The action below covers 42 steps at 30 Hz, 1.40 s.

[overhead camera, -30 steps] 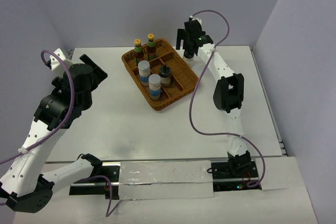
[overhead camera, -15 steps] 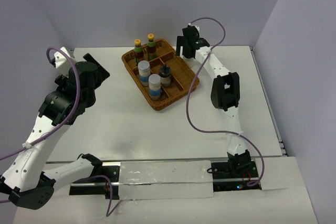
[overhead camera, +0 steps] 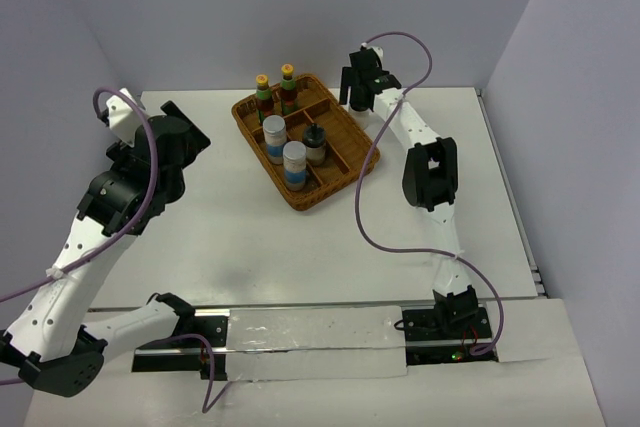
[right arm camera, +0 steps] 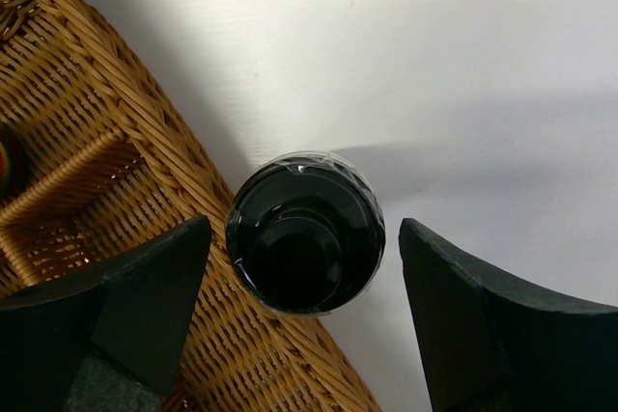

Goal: Organize the condiment bottles

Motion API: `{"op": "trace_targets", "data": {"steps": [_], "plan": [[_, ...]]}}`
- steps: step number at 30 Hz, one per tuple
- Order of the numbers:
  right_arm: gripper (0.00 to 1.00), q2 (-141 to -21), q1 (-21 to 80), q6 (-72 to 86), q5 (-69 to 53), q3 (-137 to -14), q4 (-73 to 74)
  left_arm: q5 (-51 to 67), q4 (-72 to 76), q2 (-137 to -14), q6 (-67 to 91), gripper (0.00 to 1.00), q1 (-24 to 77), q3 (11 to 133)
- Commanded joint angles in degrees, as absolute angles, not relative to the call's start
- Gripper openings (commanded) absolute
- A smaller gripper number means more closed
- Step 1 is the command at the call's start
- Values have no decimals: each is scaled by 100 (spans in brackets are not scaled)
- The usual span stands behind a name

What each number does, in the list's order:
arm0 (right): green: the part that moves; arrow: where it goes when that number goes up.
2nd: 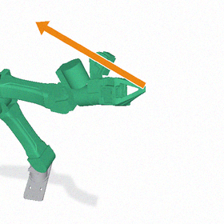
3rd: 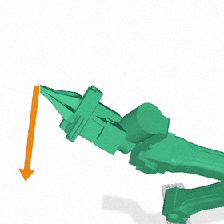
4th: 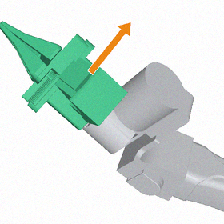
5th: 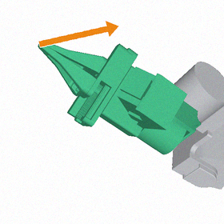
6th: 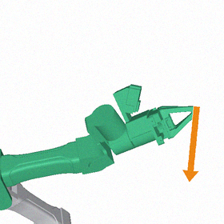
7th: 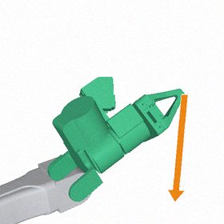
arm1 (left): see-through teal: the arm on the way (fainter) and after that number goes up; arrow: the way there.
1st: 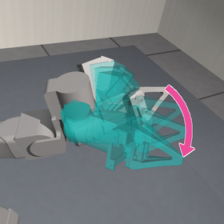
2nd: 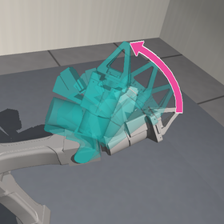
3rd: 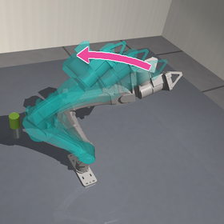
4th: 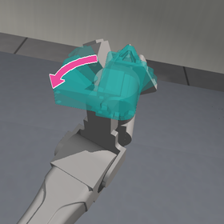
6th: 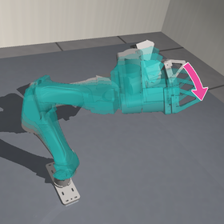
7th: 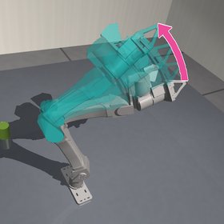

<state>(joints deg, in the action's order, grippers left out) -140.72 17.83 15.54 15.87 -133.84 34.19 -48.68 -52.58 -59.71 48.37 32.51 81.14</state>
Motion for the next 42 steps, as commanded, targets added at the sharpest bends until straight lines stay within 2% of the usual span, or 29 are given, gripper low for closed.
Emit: {"op": "trace_targets", "data": {"steps": [1, 6, 9, 12, 16, 20, 27, 42], "plan": [[82, -14168, 1714, 1547, 1662, -13598, 3200, -4983, -5159, -6029, 4712, 100, 3217, 8262], [66, -14127, 1714, 1547, 1617, -13545, 3190, -5009, -5132, -6029, 4677, 100, 3226, 8262], [52, -13966, 1714, 1547, 1635, -13461, 3168, -4996, -5133, -6067, 4673, 100, 3217, 8291], [33, -13655, 1714, 1547, 1690, -13215, 3013, -4966, -5127, -6088, 4658, 100, 3226, 8326], [23, -13045, 1714, 1547, 1871, -13000, 2840, -4957, -5150, -6064, 4658, 99, 3217, 8375], [19, -12318, 1733, 1547, 2005, -12772, 2756, -4938, -5150, -5983, 4704, 99, 3225, 8322], [19, -11488, 1935, 1547, 1951, -12137, 2401, -4912, -5212, -5862, 4790, 100, 3226, 8227], [19, -11731, 2535, 1547, 1646, -11212, 2251, -4904, -5355, -5624, 4869, 100, 3226, 8170]]}}
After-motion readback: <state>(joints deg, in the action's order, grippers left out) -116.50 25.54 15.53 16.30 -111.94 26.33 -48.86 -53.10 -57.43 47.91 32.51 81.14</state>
